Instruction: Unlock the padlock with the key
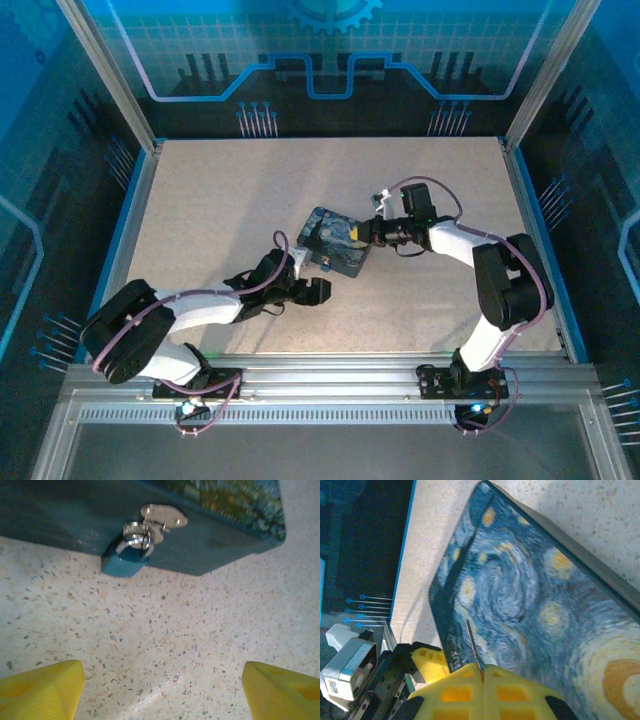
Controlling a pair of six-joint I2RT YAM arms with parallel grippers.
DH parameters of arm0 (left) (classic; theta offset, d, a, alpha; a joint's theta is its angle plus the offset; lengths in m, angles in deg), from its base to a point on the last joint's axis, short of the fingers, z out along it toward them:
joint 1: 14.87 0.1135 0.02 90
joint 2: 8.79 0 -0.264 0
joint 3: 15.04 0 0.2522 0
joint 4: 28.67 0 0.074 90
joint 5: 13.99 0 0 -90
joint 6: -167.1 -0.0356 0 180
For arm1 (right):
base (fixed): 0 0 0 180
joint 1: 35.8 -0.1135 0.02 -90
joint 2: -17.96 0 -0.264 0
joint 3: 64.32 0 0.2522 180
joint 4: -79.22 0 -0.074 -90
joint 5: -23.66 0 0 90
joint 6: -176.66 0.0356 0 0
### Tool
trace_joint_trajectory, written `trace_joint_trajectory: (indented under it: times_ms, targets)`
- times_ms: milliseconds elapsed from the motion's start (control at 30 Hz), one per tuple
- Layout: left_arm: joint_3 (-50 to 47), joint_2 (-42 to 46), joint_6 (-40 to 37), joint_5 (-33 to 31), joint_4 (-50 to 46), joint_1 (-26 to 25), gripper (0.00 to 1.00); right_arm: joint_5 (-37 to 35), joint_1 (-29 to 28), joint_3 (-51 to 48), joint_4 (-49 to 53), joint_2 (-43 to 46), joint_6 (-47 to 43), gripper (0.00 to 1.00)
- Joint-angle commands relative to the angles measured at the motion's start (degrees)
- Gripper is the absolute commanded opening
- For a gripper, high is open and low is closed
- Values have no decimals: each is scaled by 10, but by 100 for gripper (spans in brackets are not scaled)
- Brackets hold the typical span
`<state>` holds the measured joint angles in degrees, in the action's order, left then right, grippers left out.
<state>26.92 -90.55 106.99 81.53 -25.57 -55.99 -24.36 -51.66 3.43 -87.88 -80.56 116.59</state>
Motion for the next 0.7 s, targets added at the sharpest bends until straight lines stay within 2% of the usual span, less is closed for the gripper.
trace_joint_trajectory:
  times_ms: [0,233,467,667]
  targets:
    - [28,-27,-6,13,36,-6,83,2,-8,8,5,-10,-15,0]
    - [44,-73,-7,-7,90,-1,83,-8,-8,-10,11,-20,-17,0]
    - [54,-109,-22,3,134,34,82,-23,-8,-18,26,-20,-25,0]
    - [82,-132,-68,-6,97,41,76,-29,-8,-12,40,-22,-32,0]
